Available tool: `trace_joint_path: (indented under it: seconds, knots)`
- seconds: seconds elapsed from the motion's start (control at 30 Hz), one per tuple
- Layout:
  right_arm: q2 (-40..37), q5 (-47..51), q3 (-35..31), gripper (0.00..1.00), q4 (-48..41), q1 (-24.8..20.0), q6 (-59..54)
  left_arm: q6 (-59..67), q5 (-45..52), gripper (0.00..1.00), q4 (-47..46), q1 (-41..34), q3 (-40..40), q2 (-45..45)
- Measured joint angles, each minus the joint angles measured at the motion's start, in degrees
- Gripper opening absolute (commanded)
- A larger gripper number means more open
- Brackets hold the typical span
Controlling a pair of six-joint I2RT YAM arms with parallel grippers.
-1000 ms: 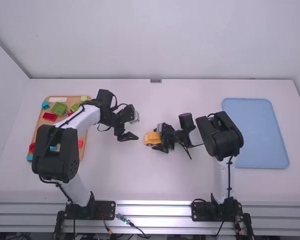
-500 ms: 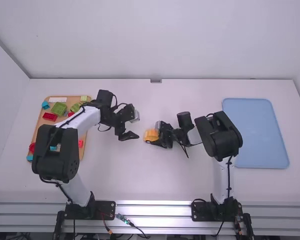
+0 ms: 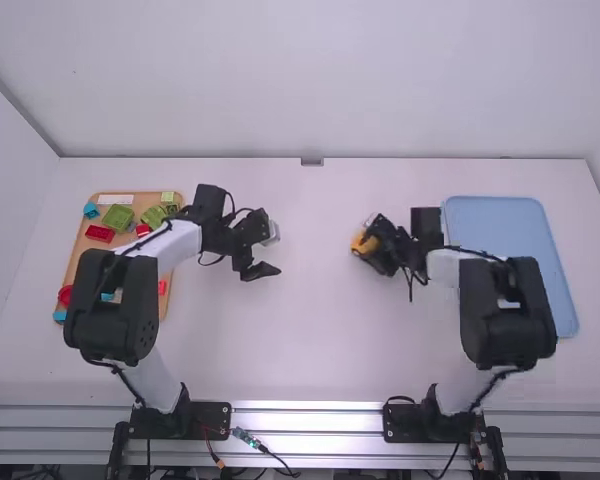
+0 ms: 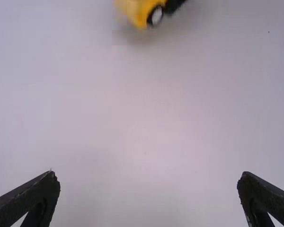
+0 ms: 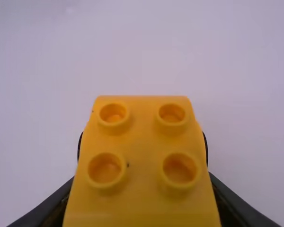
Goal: Assemble lego blocks to make yellow taxi
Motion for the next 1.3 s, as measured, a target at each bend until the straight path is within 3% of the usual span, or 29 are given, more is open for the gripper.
trace_joint_path:
  seconds: [0.07,0.23,0.33,0.43,0.53,0.87,1.0,1.13,1.2,1.27,1.3]
  knots:
    - [-2.0,2.2,0.0,0.08,-1.2,-2.4,0.0,-0.4,0.0,0.99,0.5,0.0,-0.2,0.0]
    - [-5.3,5.8,0.0,0.05,-0.4,-13.7,1.5,-1.0,0.0,0.99,1.7,0.0,-0.2,0.0]
    - [-5.3,5.0,0.0,0.14,0.9,-20.8,2.4,-2.4,0.0,0.99,3.6,0.0,-0.2,0.0]
    - [-5.3,3.9,0.0,0.17,2.0,-25.2,3.1,-3.9,0.0,0.99,5.1,0.0,-0.2,0.0]
    - [-5.1,3.6,0.0,0.23,4.5,-28.7,4.7,-4.9,0.0,0.99,6.0,0.0,-0.2,0.0]
    - [3.1,2.8,0.0,0.24,10.1,-35.9,7.7,-5.9,0.0,0.99,6.3,0.0,-0.2,0.0]
    - [6.7,2.8,0.0,0.39,13.3,-36.9,10.0,-5.9,0.0,0.99,6.3,0.0,-0.2,0.0]
    - [7.3,3.3,0.0,0.45,13.4,-37.2,11.3,-6.0,-0.4,0.99,6.3,0.0,-0.2,0.0]
    - [7.3,4.5,0.0,0.66,12.6,-37.1,12.2,-6.9,-1.4,0.99,6.8,0.0,-0.2,0.0]
    - [7.3,6.0,0.0,0.76,11.9,-36.7,13.3,-8.0,-2.5,0.99,7.5,0.0,-0.2,0.0]
    - [7.3,7.0,0.0,0.95,11.8,-36.5,14.2,-9.1,-3.5,0.99,8.2,0.0,-0.2,0.0]
